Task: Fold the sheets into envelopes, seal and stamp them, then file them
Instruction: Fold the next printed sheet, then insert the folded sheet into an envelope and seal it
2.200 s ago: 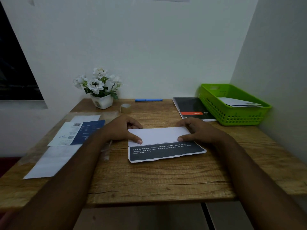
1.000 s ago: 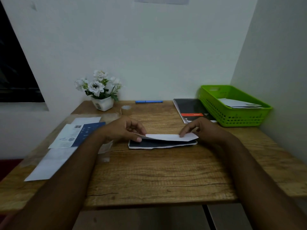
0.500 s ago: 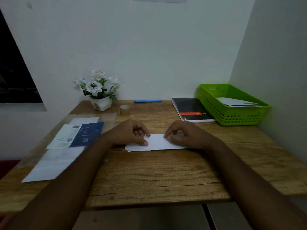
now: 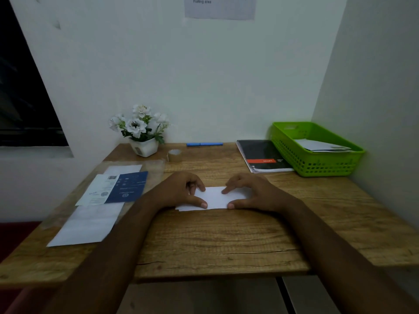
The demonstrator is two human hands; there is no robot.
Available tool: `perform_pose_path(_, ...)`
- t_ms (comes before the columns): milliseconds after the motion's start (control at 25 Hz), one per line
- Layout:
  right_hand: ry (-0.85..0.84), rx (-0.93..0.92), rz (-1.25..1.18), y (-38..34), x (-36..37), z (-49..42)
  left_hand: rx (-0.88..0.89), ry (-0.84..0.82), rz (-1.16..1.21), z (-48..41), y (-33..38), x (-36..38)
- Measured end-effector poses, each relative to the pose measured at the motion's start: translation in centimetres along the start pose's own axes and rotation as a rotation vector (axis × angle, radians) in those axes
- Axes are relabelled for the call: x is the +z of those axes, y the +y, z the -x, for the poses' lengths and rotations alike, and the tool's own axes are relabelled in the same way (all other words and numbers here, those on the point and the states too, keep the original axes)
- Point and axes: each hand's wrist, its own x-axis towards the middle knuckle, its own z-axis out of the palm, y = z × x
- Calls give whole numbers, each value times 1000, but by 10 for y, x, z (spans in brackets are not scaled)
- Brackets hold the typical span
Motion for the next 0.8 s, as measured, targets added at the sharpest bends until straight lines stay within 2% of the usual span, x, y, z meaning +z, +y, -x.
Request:
perform_pose_path(120, 45, 74, -33, 14, -10, 17, -40, 38, -27, 12, -9, -6)
perform_pose_path(280, 225, 142, -207, 34, -18, 49, -60, 119, -98, 30, -15, -11)
perform_pose_path(560, 487, 179, -138, 22, -13, 63, 34, 263, -149, 59, 8, -7)
perform_pose_path(640, 508, 139, -103, 9, -7, 62, 30, 283, -177, 71, 9, -11)
perform_pose_path(800, 408, 2, -6, -20, 8, 54, -54, 350, -295, 102, -10, -33)
